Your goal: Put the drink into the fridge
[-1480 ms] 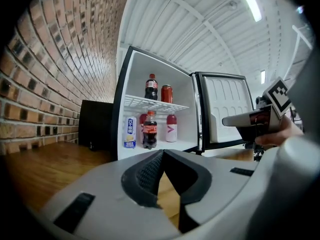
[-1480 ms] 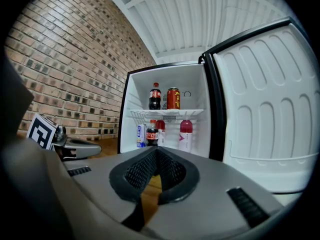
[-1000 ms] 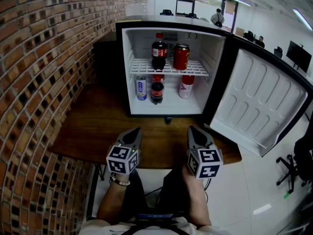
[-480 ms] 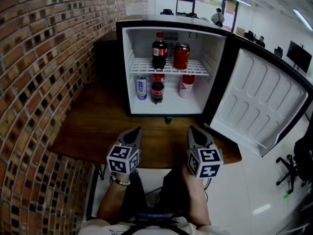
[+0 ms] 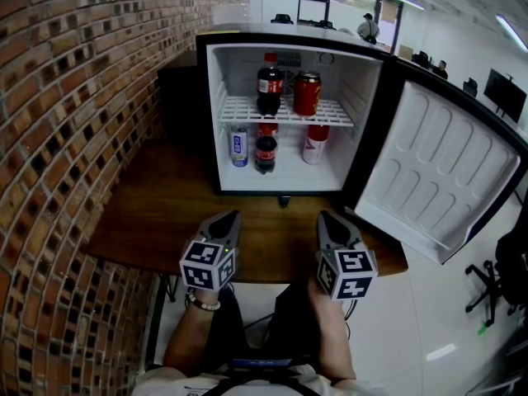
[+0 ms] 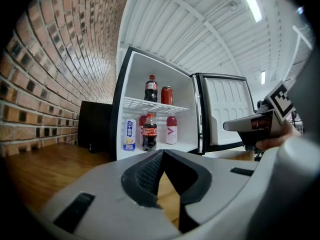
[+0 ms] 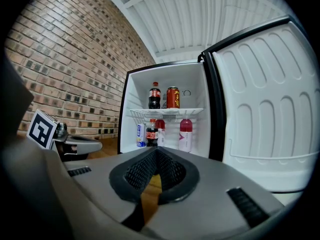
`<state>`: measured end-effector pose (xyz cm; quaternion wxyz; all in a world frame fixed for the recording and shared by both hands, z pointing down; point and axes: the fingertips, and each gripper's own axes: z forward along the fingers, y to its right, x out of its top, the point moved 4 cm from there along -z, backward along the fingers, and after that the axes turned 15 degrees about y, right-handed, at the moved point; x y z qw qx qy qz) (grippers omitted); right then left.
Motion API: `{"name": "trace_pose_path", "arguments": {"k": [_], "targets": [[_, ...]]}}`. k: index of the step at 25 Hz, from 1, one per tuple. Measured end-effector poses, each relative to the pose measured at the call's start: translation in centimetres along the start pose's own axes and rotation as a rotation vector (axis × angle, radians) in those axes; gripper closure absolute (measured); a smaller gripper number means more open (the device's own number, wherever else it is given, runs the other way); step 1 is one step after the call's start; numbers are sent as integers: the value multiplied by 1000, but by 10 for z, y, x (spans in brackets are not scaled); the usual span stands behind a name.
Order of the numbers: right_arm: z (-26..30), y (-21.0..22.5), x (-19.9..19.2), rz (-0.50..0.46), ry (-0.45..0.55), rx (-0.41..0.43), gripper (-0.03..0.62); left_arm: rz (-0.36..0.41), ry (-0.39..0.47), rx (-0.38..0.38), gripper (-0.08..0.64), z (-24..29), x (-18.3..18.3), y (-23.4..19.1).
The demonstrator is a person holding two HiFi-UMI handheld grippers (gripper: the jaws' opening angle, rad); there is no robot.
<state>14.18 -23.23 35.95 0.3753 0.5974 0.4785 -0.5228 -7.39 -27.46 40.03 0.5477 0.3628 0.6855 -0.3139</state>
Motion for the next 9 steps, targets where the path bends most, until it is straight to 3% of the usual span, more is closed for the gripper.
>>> {"name": "trace_pose_path", "arguments": {"k": [9], "targets": [[0, -2, 5, -1, 8, -2, 574, 0, 14, 0, 560, -1, 8, -3]]}}
